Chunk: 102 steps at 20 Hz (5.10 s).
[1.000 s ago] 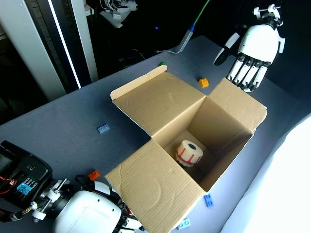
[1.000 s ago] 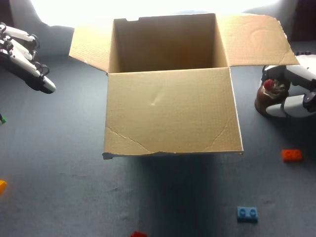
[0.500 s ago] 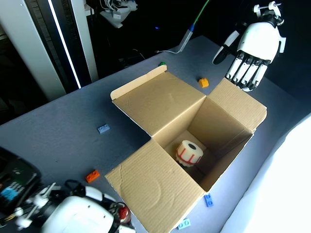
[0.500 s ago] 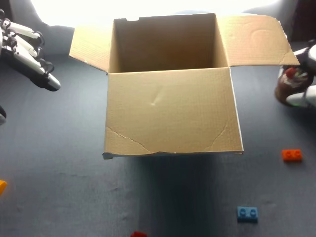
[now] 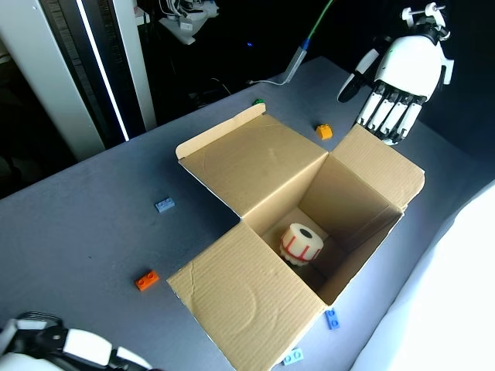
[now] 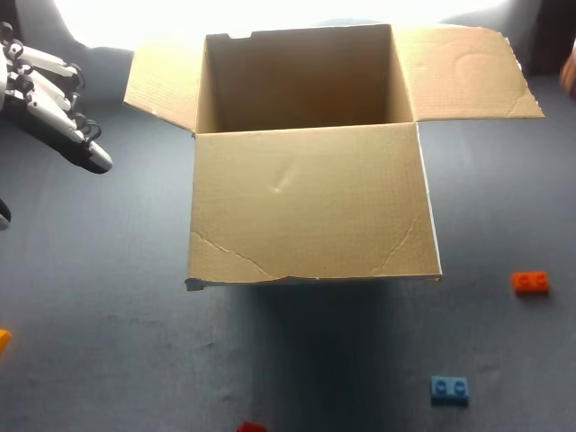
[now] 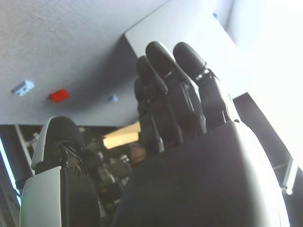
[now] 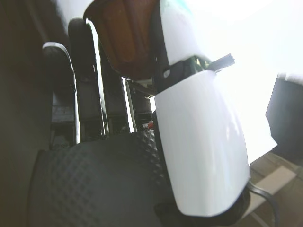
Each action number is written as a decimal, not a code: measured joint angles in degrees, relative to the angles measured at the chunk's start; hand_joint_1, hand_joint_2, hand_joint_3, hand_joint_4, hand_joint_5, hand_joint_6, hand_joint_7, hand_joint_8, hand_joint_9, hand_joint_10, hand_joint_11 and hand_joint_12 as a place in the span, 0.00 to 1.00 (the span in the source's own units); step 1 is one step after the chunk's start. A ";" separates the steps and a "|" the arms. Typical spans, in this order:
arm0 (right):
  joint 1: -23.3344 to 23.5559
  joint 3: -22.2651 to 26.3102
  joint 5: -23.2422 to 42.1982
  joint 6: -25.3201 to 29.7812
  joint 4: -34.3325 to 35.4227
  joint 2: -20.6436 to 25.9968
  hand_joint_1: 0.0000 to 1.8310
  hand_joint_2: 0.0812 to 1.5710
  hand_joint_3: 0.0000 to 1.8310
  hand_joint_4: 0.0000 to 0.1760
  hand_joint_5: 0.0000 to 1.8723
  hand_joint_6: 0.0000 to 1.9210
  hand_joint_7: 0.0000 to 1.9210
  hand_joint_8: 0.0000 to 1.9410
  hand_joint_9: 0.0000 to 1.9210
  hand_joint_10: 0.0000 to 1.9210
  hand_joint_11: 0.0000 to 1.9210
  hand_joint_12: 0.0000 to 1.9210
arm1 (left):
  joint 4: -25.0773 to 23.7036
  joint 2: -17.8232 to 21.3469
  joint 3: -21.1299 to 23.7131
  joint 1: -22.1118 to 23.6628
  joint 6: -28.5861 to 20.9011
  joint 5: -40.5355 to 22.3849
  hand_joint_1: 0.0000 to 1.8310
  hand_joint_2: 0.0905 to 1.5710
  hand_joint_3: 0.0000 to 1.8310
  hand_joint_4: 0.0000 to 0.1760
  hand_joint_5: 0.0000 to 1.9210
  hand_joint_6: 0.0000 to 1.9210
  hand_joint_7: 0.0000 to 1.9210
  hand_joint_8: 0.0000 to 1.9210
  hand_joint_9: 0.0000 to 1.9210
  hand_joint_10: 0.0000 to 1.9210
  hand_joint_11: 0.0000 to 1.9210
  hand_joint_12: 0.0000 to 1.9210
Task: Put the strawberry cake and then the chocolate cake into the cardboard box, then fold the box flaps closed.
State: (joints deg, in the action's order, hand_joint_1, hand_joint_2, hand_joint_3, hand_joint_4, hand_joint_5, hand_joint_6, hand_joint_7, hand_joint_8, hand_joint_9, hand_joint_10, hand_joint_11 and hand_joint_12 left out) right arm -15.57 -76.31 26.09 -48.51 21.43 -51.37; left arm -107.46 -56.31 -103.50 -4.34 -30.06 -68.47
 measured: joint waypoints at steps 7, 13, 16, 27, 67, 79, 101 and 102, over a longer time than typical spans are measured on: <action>13.25 4.50 -3.54 -1.60 -1.60 2.71 0.65 0.76 0.00 0.00 0.37 0.70 0.47 0.62 0.37 0.59 0.21 0.92 | -0.13 -0.02 0.00 -0.11 0.00 -0.09 0.31 0.68 0.00 0.00 0.26 0.00 0.36 0.00 0.28 0.32 0.08 0.73; 16.31 6.10 -7.72 -1.68 -4.24 -1.05 0.64 0.77 0.00 0.00 0.37 0.70 0.45 0.65 0.35 0.60 0.17 0.92 | -0.26 -0.02 0.00 -0.11 0.04 -0.11 0.30 0.69 0.00 0.00 0.26 0.00 0.36 0.00 0.28 0.32 0.08 0.73; 17.07 6.10 -10.19 -1.77 -5.33 -3.13 0.64 0.77 0.00 0.00 0.36 0.70 0.45 0.66 0.35 0.61 0.18 0.93 | -0.35 -0.26 0.00 -0.11 0.11 -0.04 0.30 0.68 0.00 0.00 0.26 0.00 0.35 0.00 0.27 0.32 0.08 0.73; 19.78 6.10 -17.27 -1.60 -12.28 -10.75 0.63 0.78 0.00 0.00 0.36 0.71 0.44 0.67 0.33 0.64 0.24 0.94 | -0.28 -0.68 0.55 -0.15 0.17 -0.09 0.29 0.69 0.00 0.00 0.26 0.01 0.35 0.00 0.27 0.35 0.07 0.77; 17.31 6.32 -16.72 -2.29 -17.73 -14.62 0.21 0.56 0.00 0.01 0.07 0.01 0.10 0.00 0.12 0.00 0.00 0.38 | -0.46 -1.70 -0.07 2.40 1.16 5.05 0.31 0.69 0.00 0.00 0.27 0.00 0.37 0.00 0.29 0.33 0.08 0.74; 16.52 14.51 -11.43 -0.74 -17.92 1.66 0.15 0.62 0.00 0.00 0.09 0.00 0.13 0.00 0.14 0.00 0.00 0.42 | -5.29 -2.29 4.17 10.73 -1.53 5.79 0.30 0.70 0.00 0.00 0.27 0.00 0.38 0.00 0.28 0.36 0.08 0.75; -8.02 12.28 5.81 -8.63 -2.27 6.01 0.00 0.70 0.00 0.00 0.15 0.00 0.19 0.00 0.20 0.01 0.00 0.50 | -6.84 -9.18 4.07 11.10 -0.04 3.89 0.23 0.70 0.00 0.00 0.28 0.00 0.38 0.00 0.30 0.32 0.08 0.74; -9.51 12.22 6.01 -8.81 -2.34 5.64 0.00 0.70 0.00 0.00 0.15 0.00 0.19 0.00 0.20 0.01 0.00 0.50 | -6.64 -9.35 4.17 10.58 0.44 4.09 0.22 0.70 0.00 0.00 0.28 0.00 0.38 0.00 0.30 0.32 0.08 0.74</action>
State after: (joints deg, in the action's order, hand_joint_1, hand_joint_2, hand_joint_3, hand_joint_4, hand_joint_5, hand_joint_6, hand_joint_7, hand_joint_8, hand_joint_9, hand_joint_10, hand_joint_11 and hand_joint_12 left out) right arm -25.08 -64.10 32.10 -57.32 19.09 -45.74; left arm -114.10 -65.67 -99.33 6.24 -29.63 -64.38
